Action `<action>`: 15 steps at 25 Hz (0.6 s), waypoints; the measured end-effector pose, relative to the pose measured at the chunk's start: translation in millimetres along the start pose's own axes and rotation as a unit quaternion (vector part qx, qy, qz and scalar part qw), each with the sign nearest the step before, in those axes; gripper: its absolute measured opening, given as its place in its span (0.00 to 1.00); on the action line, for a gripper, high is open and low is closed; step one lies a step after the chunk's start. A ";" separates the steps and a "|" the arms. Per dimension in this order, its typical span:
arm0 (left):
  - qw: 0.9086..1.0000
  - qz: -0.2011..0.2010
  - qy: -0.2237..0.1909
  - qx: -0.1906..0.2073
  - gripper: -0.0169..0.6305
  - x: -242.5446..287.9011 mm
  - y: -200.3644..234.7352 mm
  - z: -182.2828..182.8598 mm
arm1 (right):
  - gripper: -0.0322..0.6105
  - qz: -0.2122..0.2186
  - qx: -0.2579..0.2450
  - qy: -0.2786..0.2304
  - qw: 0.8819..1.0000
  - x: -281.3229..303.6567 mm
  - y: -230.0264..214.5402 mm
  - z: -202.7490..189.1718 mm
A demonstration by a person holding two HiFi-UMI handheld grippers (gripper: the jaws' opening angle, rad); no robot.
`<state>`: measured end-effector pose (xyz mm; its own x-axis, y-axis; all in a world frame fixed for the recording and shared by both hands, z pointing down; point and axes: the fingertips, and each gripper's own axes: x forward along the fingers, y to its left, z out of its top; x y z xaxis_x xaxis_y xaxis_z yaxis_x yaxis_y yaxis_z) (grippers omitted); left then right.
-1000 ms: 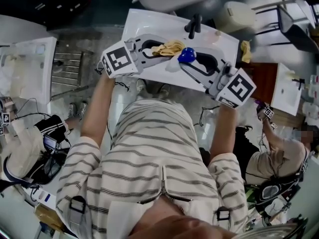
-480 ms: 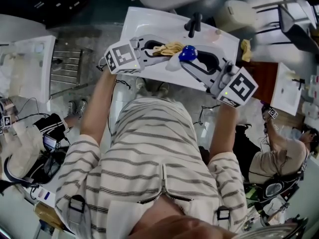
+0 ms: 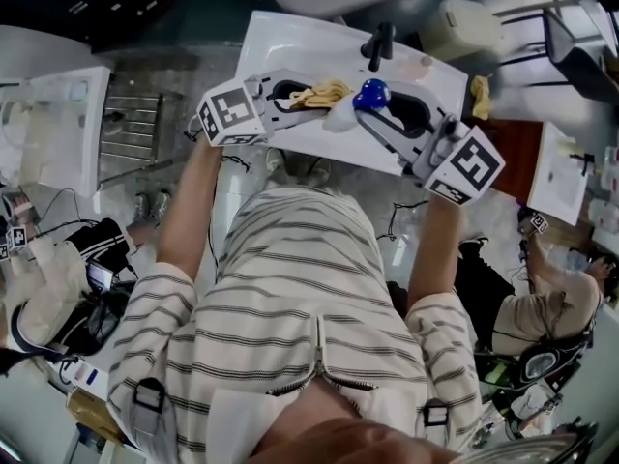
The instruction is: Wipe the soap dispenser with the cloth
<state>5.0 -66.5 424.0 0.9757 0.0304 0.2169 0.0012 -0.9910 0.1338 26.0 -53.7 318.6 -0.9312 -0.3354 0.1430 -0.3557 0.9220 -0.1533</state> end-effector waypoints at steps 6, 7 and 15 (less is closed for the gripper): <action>1.000 0.009 0.003 -0.002 0.18 -3.3 5.0 -2.0 | 0.24 -0.017 0.009 0.005 1.000 -1.9 -15.8 -3.6; 1.000 0.012 0.002 -0.003 0.18 -3.9 5.5 -1.6 | 0.24 -0.019 0.011 0.004 1.000 -1.8 -17.3 -3.8; 0.996 0.075 -0.047 -0.025 0.18 -15.2 11.5 11.9 | 0.24 -0.079 0.006 0.023 0.997 0.8 -33.1 -8.0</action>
<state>-7.2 -79.9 410.8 0.9803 -0.1315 0.1477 -0.1543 -0.9758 0.1551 37.6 -82.9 331.7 -0.8591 -0.4668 0.2100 -0.4986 0.8559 -0.1372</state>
